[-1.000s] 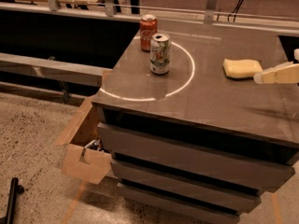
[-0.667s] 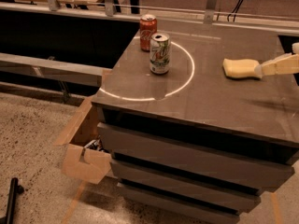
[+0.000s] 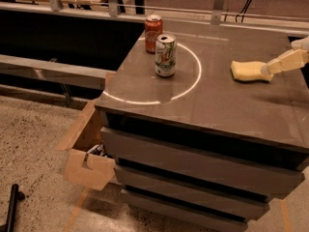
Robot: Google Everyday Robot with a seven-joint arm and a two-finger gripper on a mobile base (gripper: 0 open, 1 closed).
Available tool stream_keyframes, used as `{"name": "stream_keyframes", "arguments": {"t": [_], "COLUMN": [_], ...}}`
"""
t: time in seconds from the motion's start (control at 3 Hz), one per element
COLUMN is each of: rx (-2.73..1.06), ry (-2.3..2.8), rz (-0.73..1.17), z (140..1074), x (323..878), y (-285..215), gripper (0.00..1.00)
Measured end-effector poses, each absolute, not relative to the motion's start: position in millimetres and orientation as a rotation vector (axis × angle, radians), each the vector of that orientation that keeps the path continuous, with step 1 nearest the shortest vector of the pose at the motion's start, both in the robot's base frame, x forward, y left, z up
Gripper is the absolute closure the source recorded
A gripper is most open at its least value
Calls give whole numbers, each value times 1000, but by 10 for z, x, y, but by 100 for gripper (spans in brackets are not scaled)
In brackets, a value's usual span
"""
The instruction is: Move sponge near 7up can
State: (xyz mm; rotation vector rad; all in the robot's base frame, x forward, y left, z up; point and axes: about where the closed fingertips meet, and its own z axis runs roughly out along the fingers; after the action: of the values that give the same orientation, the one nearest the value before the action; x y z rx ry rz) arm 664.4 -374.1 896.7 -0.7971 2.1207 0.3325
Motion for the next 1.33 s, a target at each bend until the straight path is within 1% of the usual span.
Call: {"name": "stream_keyframes", "arguments": {"t": [1.33], "rx": [-1162], "ry": [2248], "rz": [394], "z": [8446], "x": [6819], "y": [-3428], "gripper": [0]}}
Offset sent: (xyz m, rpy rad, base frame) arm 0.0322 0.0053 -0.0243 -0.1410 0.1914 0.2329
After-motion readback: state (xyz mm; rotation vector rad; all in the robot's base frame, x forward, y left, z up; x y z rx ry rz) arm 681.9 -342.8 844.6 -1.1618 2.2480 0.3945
